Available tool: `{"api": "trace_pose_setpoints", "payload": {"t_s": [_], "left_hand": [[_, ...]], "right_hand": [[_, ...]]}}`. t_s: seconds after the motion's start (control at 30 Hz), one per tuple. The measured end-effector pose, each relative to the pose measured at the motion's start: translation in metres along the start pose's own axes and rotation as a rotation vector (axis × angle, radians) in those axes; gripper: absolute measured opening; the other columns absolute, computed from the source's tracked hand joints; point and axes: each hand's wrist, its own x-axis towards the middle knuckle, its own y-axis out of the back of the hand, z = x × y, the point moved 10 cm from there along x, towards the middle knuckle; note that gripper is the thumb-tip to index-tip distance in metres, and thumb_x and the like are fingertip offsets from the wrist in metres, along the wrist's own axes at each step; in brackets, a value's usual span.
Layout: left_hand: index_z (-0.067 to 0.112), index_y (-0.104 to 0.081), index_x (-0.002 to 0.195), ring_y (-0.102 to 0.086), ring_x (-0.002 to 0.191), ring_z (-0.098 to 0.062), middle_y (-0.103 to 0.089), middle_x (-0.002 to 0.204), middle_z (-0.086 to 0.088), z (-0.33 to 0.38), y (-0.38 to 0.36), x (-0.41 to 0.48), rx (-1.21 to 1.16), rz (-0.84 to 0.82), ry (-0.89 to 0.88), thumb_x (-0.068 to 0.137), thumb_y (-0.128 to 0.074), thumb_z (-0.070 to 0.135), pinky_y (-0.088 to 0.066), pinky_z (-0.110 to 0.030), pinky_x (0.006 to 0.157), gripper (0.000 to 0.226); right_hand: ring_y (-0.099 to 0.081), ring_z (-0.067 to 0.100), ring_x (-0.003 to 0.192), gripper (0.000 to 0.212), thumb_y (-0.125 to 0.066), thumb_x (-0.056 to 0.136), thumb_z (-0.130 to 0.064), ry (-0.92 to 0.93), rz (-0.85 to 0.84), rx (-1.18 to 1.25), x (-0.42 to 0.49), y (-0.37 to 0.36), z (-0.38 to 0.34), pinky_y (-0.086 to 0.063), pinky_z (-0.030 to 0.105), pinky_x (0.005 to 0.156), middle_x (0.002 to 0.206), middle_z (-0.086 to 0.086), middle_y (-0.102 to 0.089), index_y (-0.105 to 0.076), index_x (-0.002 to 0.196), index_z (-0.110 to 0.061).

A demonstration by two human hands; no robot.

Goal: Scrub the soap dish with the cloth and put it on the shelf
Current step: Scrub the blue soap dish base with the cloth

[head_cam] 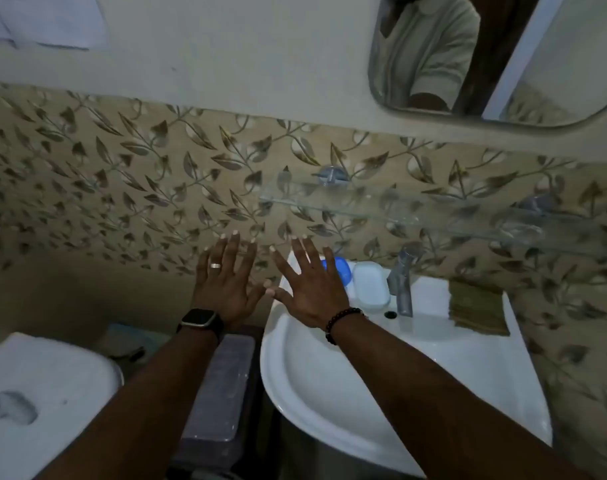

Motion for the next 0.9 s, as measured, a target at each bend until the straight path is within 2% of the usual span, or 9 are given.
{"api": "trace_pose_setpoints", "payload": {"t_s": [0.17, 0.3, 0.4, 0.5, 0.57, 0.63, 0.7, 0.8, 0.9], "left_hand": [[0.022, -0.019, 0.158, -0.015, 0.153, -0.036, -0.014, 0.167, -0.013, 0.052, -0.039, 0.010, -0.054, -0.100, -0.116, 0.096, -0.013, 0.066, -0.007, -0.056, 0.119, 0.076], [0.018, -0.027, 0.156, -0.014, 0.150, -0.035, -0.020, 0.164, -0.017, 0.088, -0.075, 0.020, -0.062, -0.137, -0.197, 0.091, -0.036, 0.064, -0.012, -0.059, 0.116, 0.080], [0.020, -0.039, 0.150, -0.017, 0.149, -0.037, -0.023, 0.162, -0.018, 0.112, -0.104, 0.024, -0.036, -0.177, -0.261, 0.082, -0.060, 0.059, 0.001, -0.054, 0.117, 0.081], [0.019, -0.062, 0.133, -0.033, 0.146, -0.039, -0.043, 0.155, -0.018, 0.125, -0.121, 0.025, 0.002, -0.234, -0.247, 0.076, -0.074, 0.047, 0.016, -0.048, 0.117, 0.065], [0.018, -0.069, 0.122, -0.041, 0.143, -0.039, -0.056, 0.145, -0.017, 0.127, -0.125, 0.029, 0.009, -0.212, -0.244, 0.079, -0.073, 0.036, 0.001, -0.049, 0.118, 0.047], [0.016, -0.075, 0.106, -0.052, 0.134, -0.038, -0.068, 0.129, -0.015, 0.127, -0.120, 0.033, 0.013, -0.145, -0.262, 0.083, -0.058, 0.024, -0.018, -0.049, 0.113, 0.030], [0.014, -0.077, 0.092, -0.060, 0.124, -0.038, -0.073, 0.117, -0.012, 0.124, -0.111, 0.037, -0.018, -0.101, -0.258, 0.080, -0.043, 0.020, -0.035, -0.049, 0.107, 0.036], [0.014, -0.075, 0.087, -0.063, 0.118, -0.037, -0.072, 0.116, -0.011, 0.116, -0.095, 0.037, -0.063, -0.011, -0.246, 0.068, -0.069, 0.013, -0.049, -0.049, 0.096, 0.020], [0.017, -0.072, 0.087, -0.057, 0.117, -0.035, -0.069, 0.120, -0.010, 0.106, -0.082, 0.031, -0.178, 0.081, -0.258, 0.066, -0.076, 0.008, -0.043, -0.044, 0.095, 0.024]], "right_hand": [[-0.004, 0.030, 0.155, 0.074, -0.027, 0.095, -0.074, -0.119, -0.053, -0.004, -0.028, -0.021, 0.049, -0.004, 0.062, 0.121, 0.167, 0.012, -0.013, -0.012, 0.157, -0.037], [-0.008, 0.033, 0.154, 0.078, -0.024, 0.093, -0.077, -0.209, -0.118, -0.068, -0.046, -0.046, 0.088, -0.006, 0.062, 0.120, 0.166, 0.016, -0.012, -0.017, 0.157, -0.034], [-0.007, 0.038, 0.154, 0.081, -0.047, 0.091, -0.068, -0.211, -0.206, -0.163, -0.057, -0.067, 0.107, -0.012, 0.066, 0.118, 0.165, 0.020, -0.016, -0.023, 0.157, -0.028], [-0.006, 0.040, 0.153, 0.081, -0.066, 0.087, -0.053, -0.195, -0.272, -0.212, -0.060, -0.083, 0.117, -0.015, 0.067, 0.117, 0.163, 0.022, -0.021, -0.032, 0.154, -0.023], [-0.010, 0.041, 0.153, 0.076, -0.068, 0.087, -0.046, -0.190, -0.276, -0.204, -0.059, -0.086, 0.117, -0.017, 0.068, 0.117, 0.161, 0.022, -0.026, -0.036, 0.152, -0.021], [-0.016, 0.042, 0.152, 0.070, -0.068, 0.088, -0.039, -0.174, -0.274, -0.199, -0.056, -0.087, 0.114, -0.019, 0.068, 0.116, 0.159, 0.022, -0.032, -0.041, 0.149, -0.019], [-0.021, 0.042, 0.150, 0.061, -0.068, 0.088, -0.032, -0.147, -0.239, -0.207, -0.051, -0.085, 0.109, -0.020, 0.067, 0.116, 0.156, 0.022, -0.038, -0.047, 0.144, -0.018], [-0.025, 0.039, 0.150, 0.042, -0.065, 0.087, -0.020, -0.117, -0.147, -0.243, -0.044, -0.075, 0.103, -0.018, 0.061, 0.118, 0.150, 0.020, -0.046, -0.057, 0.128, -0.015], [-0.039, 0.035, 0.143, 0.023, -0.045, 0.090, -0.009, -0.043, 0.018, -0.268, -0.040, -0.053, 0.090, -0.029, 0.055, 0.115, 0.132, 0.016, -0.061, -0.063, 0.104, -0.013]]}}
